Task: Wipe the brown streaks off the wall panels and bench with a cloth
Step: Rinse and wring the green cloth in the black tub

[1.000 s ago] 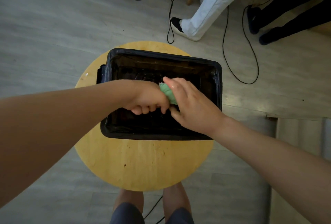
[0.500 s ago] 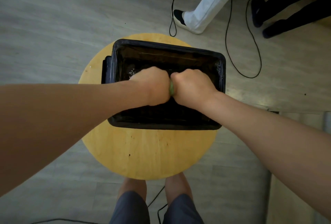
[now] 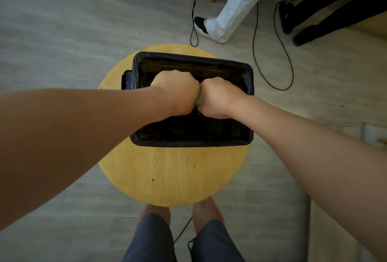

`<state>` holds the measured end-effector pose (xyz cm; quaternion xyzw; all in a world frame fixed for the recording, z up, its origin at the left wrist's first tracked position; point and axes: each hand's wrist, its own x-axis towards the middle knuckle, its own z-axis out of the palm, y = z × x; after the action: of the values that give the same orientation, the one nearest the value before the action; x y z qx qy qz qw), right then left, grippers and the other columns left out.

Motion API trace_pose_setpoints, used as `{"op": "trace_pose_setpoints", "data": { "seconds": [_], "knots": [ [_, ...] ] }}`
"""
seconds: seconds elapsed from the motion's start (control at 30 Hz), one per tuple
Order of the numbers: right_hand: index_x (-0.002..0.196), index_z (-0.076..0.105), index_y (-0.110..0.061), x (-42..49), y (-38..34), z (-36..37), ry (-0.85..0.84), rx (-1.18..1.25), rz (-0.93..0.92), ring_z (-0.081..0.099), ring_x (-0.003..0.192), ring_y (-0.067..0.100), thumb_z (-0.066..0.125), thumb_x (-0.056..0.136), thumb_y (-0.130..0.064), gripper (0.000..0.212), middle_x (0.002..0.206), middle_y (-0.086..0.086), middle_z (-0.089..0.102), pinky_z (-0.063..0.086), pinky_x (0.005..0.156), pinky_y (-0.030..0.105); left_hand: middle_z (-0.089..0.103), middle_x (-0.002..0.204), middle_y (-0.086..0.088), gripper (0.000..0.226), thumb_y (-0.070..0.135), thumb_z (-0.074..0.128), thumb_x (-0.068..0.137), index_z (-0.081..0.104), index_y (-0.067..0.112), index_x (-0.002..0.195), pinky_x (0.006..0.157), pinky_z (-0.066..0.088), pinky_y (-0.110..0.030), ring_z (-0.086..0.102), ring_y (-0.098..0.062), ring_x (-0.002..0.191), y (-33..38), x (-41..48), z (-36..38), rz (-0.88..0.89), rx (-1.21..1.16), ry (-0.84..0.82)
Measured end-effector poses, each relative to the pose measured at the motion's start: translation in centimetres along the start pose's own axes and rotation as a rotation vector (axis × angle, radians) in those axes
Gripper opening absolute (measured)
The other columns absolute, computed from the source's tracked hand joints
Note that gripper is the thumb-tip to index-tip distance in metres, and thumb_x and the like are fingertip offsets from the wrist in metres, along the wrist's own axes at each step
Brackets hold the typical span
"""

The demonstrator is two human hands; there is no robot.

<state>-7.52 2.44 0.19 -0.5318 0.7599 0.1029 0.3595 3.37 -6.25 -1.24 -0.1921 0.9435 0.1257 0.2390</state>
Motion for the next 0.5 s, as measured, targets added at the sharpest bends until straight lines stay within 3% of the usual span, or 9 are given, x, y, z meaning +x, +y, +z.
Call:
{"op": "trace_pose_setpoints", "data": {
  "seconds": [0.07,0.13,0.2,0.23,0.33,0.4,0.5],
  "knots": [
    [0.080,0.063,-0.021,-0.6,0.0,-0.3,0.015,-0.025,0.004,0.063,0.069,0.024,0.062,0.091,-0.018,0.011,0.076,0.004,0.064,0.051,0.056,0.034,0.051,0.074,0.003,0.011,0.029,0.055,0.097,0.060,0.020,0.094,0.052,0.039,-0.034,0.051,-0.020,0.060,0.0,-0.3,0.1,0.031,0.018,0.056],
    [0.091,0.062,-0.018,-1.1,0.4,0.3,0.149,-0.057,-0.020,0.065,0.075,0.027,0.064,0.092,-0.023,0.006,0.083,0.004,0.066,0.051,0.061,0.036,0.043,0.071,0.004,0.009,0.029,0.055,0.098,0.055,0.021,0.096,0.058,0.043,-0.036,0.050,-0.021,0.064,-0.1,-0.2,-0.1,0.043,0.014,0.112],
    [0.114,0.057,-0.013,-1.9,1.2,1.8,0.228,0.024,-0.042,0.065,0.087,0.030,0.068,0.091,-0.022,0.027,0.103,0.010,0.063,0.050,0.069,0.038,0.046,0.074,0.003,0.018,0.029,0.063,0.094,0.057,0.014,0.103,0.060,0.046,-0.035,0.054,-0.021,0.068,0.0,0.0,-0.4,-0.003,-0.070,0.009],
    [0.127,0.051,-0.012,-2.2,1.7,2.6,0.176,0.102,-0.049,0.063,0.093,0.030,0.069,0.090,-0.020,0.042,0.114,0.011,0.056,0.050,0.074,0.039,0.052,0.078,0.000,0.034,0.032,0.071,0.089,0.056,0.010,0.110,0.058,0.047,-0.033,0.058,-0.021,0.068,0.1,0.1,-0.4,-0.046,-0.141,-0.110],
    [0.150,0.034,-0.025,-4.0,3.1,3.7,-0.015,0.553,-0.003,0.061,0.101,0.024,0.065,0.091,-0.015,0.067,0.133,0.007,0.043,0.052,0.078,0.032,0.066,0.093,-0.012,0.069,0.037,0.087,0.076,0.044,0.007,0.120,0.047,0.050,-0.030,0.069,-0.026,0.067,1.7,0.5,-0.5,-0.109,-0.398,-0.343],
    [0.146,0.040,-0.031,-6.2,5.2,3.2,0.036,0.976,0.057,0.067,0.105,0.026,0.055,0.096,-0.011,0.056,0.129,0.009,0.056,0.062,0.081,0.037,0.065,0.101,-0.012,0.070,0.033,0.088,0.076,0.040,0.010,0.122,0.045,0.049,-0.026,0.066,-0.022,0.065,4.4,1.2,-1.8,-0.092,-0.574,-0.327],
    [0.136,0.054,-0.024,-10.6,10.2,2.6,0.189,1.430,0.158,0.068,0.111,0.031,0.038,0.101,-0.012,0.040,0.126,0.014,0.063,0.061,0.091,0.050,0.060,0.107,-0.007,0.074,0.029,0.089,0.076,0.036,0.017,0.126,0.052,0.053,-0.022,0.066,-0.017,0.073,10.3,2.5,-5.1,-0.004,-0.723,-0.333]
  ]
}}
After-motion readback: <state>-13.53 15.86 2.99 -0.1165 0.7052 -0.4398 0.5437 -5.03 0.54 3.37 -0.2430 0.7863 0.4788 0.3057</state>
